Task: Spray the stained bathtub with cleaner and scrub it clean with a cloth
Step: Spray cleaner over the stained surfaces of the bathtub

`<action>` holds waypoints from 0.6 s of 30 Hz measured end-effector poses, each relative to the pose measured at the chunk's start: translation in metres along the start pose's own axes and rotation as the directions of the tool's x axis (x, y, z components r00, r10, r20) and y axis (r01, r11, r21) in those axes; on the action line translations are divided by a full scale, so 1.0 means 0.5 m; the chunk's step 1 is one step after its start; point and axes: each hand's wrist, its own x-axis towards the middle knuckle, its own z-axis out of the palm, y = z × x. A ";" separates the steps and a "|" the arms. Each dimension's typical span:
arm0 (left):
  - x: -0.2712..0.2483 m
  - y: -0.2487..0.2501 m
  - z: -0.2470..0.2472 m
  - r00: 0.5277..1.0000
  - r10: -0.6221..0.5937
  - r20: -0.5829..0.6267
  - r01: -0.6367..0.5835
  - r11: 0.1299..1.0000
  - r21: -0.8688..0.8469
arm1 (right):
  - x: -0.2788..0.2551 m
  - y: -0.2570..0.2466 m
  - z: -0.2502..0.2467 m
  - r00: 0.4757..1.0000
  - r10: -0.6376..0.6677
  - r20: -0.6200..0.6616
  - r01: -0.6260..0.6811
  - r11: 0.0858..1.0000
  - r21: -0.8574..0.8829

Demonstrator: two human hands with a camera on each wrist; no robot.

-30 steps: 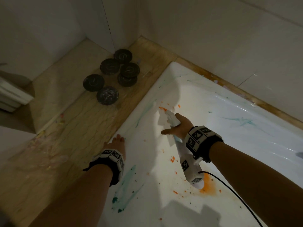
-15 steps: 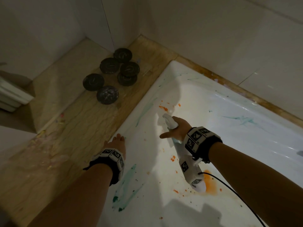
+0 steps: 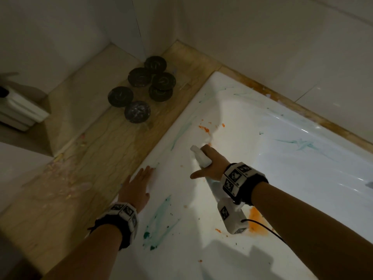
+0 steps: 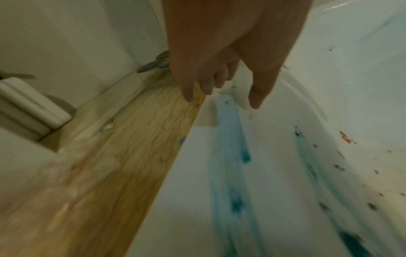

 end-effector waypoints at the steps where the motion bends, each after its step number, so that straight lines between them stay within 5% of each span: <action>1: -0.018 -0.006 0.015 0.997 -0.059 -0.052 0.056 0.997 -0.056 | -0.007 -0.003 0.009 0.999 -0.038 0.000 0.038 0.999 0.037; 6: -0.080 -0.030 0.097 0.943 -0.329 0.050 0.332 0.917 -0.221 | -0.031 -0.019 0.053 0.995 -0.096 -0.015 0.097 0.994 0.057; 14: -0.098 -0.045 0.109 0.948 -0.317 0.030 0.314 0.912 -0.263 | -0.036 -0.054 0.107 0.977 -0.072 0.202 0.078 0.997 -0.019; 18: -0.107 -0.050 0.104 0.955 -0.296 0.030 0.296 0.934 -0.197 | -0.045 -0.060 0.116 0.977 -0.024 0.210 0.045 0.994 -0.097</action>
